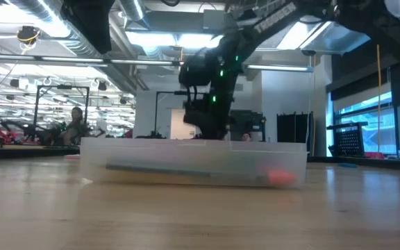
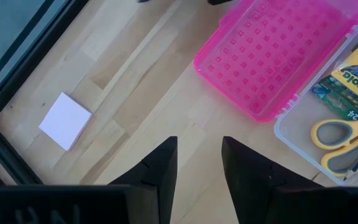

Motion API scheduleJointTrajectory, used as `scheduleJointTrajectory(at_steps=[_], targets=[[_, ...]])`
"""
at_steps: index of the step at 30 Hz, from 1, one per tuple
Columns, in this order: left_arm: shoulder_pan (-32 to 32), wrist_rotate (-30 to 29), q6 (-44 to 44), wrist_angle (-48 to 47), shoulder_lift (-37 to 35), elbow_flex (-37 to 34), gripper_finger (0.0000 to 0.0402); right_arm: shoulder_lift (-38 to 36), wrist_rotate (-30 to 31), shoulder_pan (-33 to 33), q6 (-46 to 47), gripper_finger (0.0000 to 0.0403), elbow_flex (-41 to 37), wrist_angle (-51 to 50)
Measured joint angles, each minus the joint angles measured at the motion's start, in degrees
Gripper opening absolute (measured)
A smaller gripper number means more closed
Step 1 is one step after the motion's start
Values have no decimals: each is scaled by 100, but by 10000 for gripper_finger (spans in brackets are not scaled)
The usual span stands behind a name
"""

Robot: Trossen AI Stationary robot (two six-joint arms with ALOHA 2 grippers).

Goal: Pack school essentials
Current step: Put the violet pen into the pink supply box

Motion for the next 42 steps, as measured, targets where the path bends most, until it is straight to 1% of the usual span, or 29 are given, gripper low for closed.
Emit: scheduleJointTrajectory(at_steps=[10, 20, 24, 27, 35, 42], targets=[[0, -10, -6, -1, 0, 0, 119, -568, 70, 448, -196, 60, 31, -330], [-74, -28, 17, -76, 0, 0, 119, -1114, 74, 1409, -257, 61, 36, -790], [-243, -148, 17, -83, 0, 0, 119, -1357, 74, 1828, -32, 61, 40, -1011], [-387, -311, 15, -85, -2, 0, 119, -1377, 88, 2139, 173, 61, 40, -1195], [-826, -325, -3, -87, -2, 0, 119, -1381, 75, 2945, 811, 61, 40, -1362], [-1263, -326, -289, -85, -2, 0, 119, -1379, 69, 3558, 1563, 61, 40, -1268]])
